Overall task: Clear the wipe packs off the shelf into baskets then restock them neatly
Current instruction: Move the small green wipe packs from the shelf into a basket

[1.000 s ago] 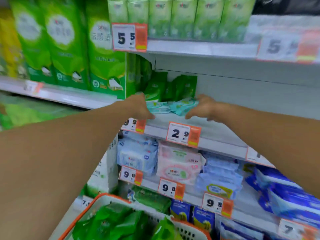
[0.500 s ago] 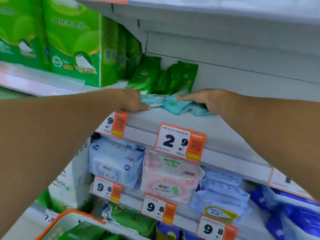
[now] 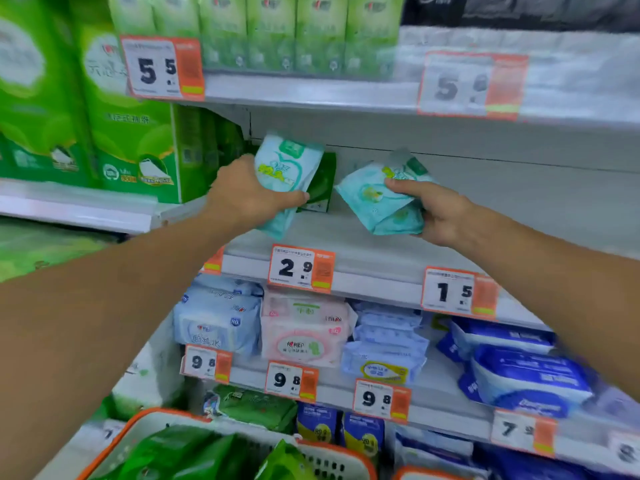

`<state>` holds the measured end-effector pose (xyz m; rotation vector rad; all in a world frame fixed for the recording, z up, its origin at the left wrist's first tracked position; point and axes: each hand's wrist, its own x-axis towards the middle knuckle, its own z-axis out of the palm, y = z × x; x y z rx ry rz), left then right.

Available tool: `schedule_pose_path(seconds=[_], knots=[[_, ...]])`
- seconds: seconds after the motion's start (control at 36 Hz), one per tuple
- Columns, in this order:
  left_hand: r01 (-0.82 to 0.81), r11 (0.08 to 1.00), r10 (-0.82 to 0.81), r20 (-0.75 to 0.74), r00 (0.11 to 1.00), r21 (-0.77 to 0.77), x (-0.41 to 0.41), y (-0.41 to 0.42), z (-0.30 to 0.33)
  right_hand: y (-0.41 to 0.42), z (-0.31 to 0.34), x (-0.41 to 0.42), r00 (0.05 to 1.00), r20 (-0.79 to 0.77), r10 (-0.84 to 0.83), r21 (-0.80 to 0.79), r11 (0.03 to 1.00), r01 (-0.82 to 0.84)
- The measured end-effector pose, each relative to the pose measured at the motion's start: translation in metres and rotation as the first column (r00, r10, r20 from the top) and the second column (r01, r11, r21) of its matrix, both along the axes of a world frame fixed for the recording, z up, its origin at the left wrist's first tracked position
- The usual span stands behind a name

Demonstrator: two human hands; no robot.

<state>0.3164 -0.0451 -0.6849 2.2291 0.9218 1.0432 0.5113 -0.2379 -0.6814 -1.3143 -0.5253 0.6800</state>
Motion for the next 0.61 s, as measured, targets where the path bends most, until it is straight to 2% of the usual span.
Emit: schedule_pose_path(seconds=[0.06,0.11,0.17,0.22,0.28,0.42,0.61], knots=[[0.076,0.995,-0.069,0.104,0.992,-0.060,-0.006,-0.030,0.006,-0.030,0.002,-0.010,0.999,-0.028,0.023,0.052,0.998,-0.021],[0.262,0.925,-0.205,0.221,0.954,-0.274,-0.013,-0.065,0.002,-0.061,-0.002,-0.023,0.997,-0.031,0.072,0.078,0.995,-0.069],[0.431,0.776,-0.312,0.314,0.897,-0.460,-0.020,-0.100,-0.015,-0.094,-0.011,-0.038,0.992,-0.012,0.125,0.092,0.988,-0.124],[0.572,0.586,-0.364,0.444,0.818,-0.574,-0.026,-0.130,-0.042,-0.124,-0.025,-0.054,0.985,-0.005,0.173,0.105,0.980,-0.171],[0.666,0.410,-0.373,0.552,0.746,-0.623,-0.032,-0.157,-0.070,-0.152,-0.044,-0.070,0.975,-0.014,0.224,0.121,0.968,-0.221],[0.735,0.117,-0.268,0.692,0.670,-0.667,-0.039,-0.203,-0.123,-0.196,-0.089,-0.083,0.944,-0.070,0.322,0.158,0.938,-0.308],[0.712,0.020,-0.187,0.697,0.692,-0.702,-0.026,-0.240,-0.145,-0.215,-0.117,-0.078,0.941,-0.174,0.290,0.146,0.953,-0.267]])
